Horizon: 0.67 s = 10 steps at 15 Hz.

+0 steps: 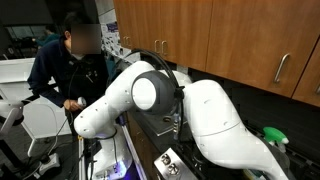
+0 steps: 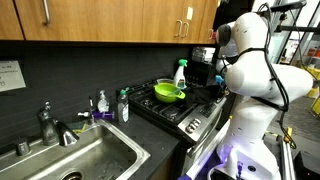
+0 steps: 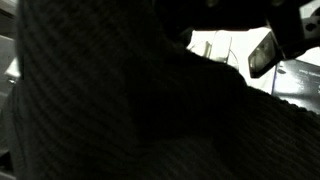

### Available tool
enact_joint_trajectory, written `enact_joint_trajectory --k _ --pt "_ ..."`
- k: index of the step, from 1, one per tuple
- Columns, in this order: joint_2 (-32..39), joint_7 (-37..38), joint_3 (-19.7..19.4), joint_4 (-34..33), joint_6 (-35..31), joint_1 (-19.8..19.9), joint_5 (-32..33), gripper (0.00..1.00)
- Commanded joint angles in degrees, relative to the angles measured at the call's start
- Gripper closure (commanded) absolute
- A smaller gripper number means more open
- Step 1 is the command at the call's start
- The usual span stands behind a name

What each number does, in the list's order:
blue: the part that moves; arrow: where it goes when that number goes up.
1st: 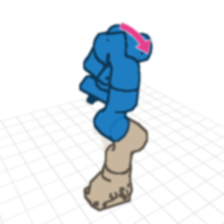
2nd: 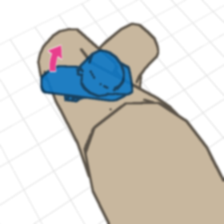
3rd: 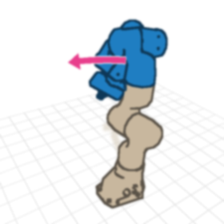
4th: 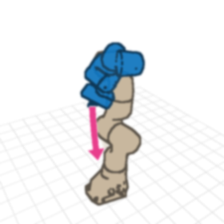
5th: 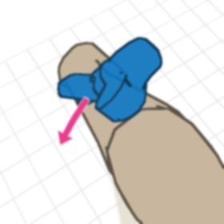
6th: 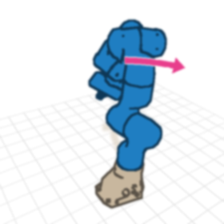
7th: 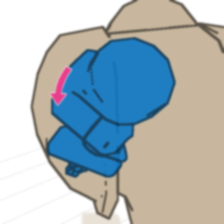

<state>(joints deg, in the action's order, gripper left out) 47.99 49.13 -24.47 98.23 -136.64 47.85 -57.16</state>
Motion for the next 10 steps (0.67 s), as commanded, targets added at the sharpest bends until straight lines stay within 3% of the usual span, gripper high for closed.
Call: enact_joint_trajectory --k 1,10 --pt "0.8 0.7 1.4 -0.6 -0.6 -0.5 1.4 0.00" --pt "2.3 0.0 2.6 -0.7 -1.6 -0.4 1.2 0.00"
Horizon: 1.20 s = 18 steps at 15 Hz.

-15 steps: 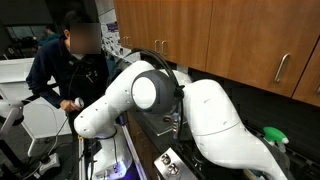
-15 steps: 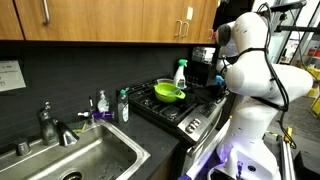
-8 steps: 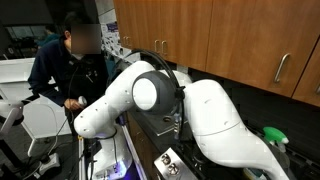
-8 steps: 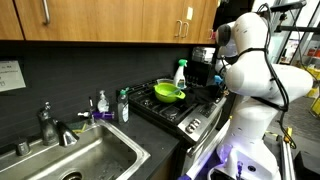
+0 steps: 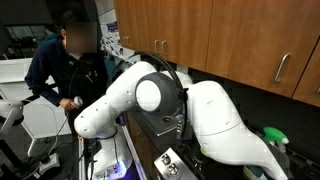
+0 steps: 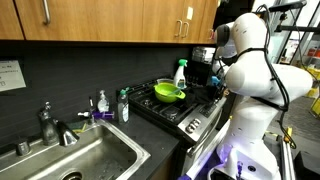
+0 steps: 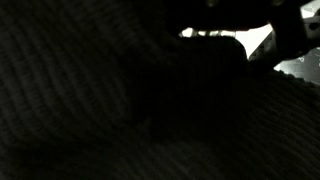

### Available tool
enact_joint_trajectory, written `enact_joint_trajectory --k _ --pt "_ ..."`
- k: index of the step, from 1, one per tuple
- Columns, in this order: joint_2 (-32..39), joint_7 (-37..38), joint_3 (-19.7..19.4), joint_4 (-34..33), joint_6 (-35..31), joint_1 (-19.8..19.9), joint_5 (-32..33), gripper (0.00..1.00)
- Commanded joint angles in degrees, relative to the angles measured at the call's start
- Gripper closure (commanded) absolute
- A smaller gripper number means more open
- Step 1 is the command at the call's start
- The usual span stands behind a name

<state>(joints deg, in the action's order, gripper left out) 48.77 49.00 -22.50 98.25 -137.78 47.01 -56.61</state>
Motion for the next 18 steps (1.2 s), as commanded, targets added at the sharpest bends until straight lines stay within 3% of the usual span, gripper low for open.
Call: enact_joint_trajectory --k 1,10,17,18 --pt "1.5 0.1 0.6 -0.7 -0.5 0.6 0.5 0.00" --pt "3.0 0.5 0.7 -1.6 0.1 3.3 0.2 0.00" --pt "2.8 0.7 0.8 -1.4 -0.2 3.2 0.3 0.00" --pt "2.8 0.7 0.8 -1.4 -0.1 3.2 0.3 0.16"
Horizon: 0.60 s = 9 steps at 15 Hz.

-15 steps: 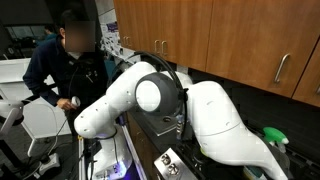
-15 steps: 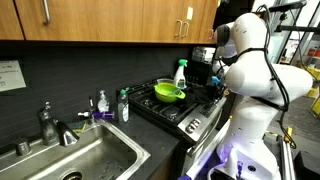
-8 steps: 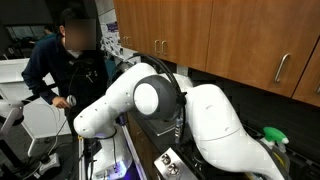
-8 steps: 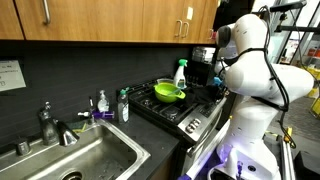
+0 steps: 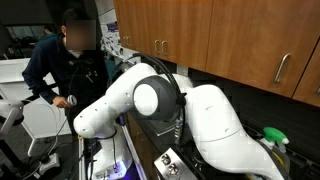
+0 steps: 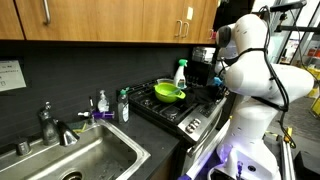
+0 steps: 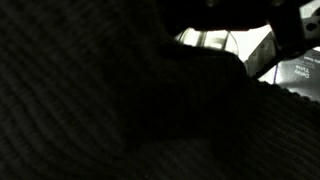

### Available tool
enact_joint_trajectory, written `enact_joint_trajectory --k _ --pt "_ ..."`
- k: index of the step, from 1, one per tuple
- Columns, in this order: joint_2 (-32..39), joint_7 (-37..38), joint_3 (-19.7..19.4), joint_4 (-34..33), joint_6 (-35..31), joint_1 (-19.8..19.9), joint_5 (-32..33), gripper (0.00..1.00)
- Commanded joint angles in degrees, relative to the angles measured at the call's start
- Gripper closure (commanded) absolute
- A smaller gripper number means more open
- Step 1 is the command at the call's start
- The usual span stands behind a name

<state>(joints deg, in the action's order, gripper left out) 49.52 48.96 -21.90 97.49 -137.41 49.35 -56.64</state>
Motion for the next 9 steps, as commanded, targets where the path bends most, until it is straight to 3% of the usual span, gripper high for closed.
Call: enact_joint_trajectory --k 1,5,9 --pt "2.0 0.7 0.2 -0.7 -0.5 0.9 0.4 0.26" --pt "1.8 0.5 0.2 -0.9 -0.6 1.2 0.3 0.45" --pt "1.6 0.5 0.2 -0.8 -0.3 1.3 0.4 0.53"
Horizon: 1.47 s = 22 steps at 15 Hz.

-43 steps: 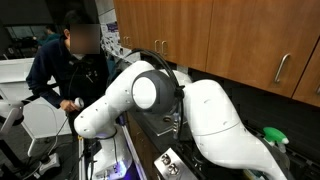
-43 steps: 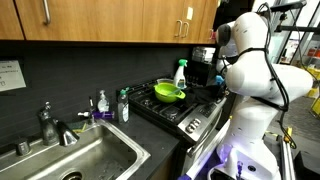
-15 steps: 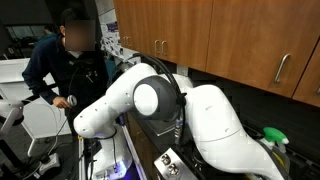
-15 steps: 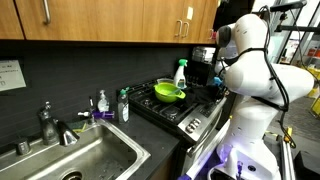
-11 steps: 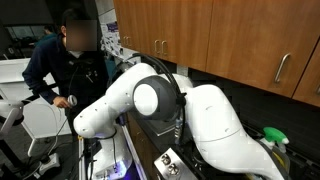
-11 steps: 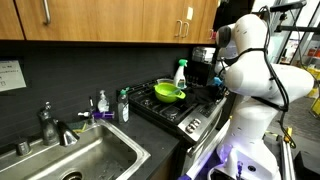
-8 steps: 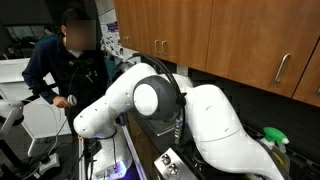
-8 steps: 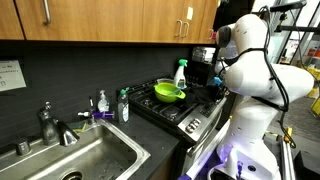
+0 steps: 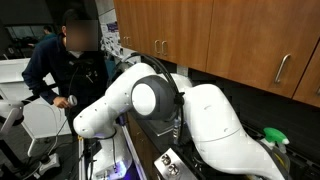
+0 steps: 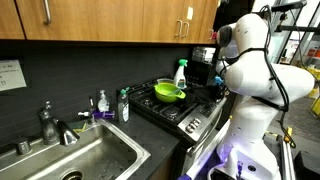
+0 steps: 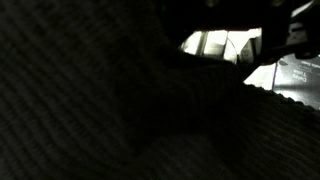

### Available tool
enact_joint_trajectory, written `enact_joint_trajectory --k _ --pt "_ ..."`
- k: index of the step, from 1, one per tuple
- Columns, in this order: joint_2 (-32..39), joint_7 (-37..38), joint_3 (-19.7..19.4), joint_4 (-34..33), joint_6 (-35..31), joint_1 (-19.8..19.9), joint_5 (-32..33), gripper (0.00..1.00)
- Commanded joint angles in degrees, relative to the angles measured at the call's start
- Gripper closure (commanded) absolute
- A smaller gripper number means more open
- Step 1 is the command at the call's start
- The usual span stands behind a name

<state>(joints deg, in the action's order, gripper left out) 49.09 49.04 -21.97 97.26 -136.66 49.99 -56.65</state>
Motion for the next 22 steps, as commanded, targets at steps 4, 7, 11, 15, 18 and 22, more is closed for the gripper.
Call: enact_joint_trajectory --k 4,7,11,15,18,22 --pt "1.4 -0.6 0.3 0.1 -0.6 0.6 0.6 0.64" --pt "-0.5 -4.4 1.0 1.7 0.6 1.0 0.3 0.17" --pt "0.3 -5.3 0.5 1.8 0.1 0.8 0.4 0.00" --pt "0.6 -5.0 0.3 1.7 0.1 0.9 0.4 0.00" --pt "0.6 -4.9 0.2 1.6 0.0 0.8 0.5 0.28" --pt "0.4 -4.9 0.2 1.1 -0.4 0.8 0.6 0.46"
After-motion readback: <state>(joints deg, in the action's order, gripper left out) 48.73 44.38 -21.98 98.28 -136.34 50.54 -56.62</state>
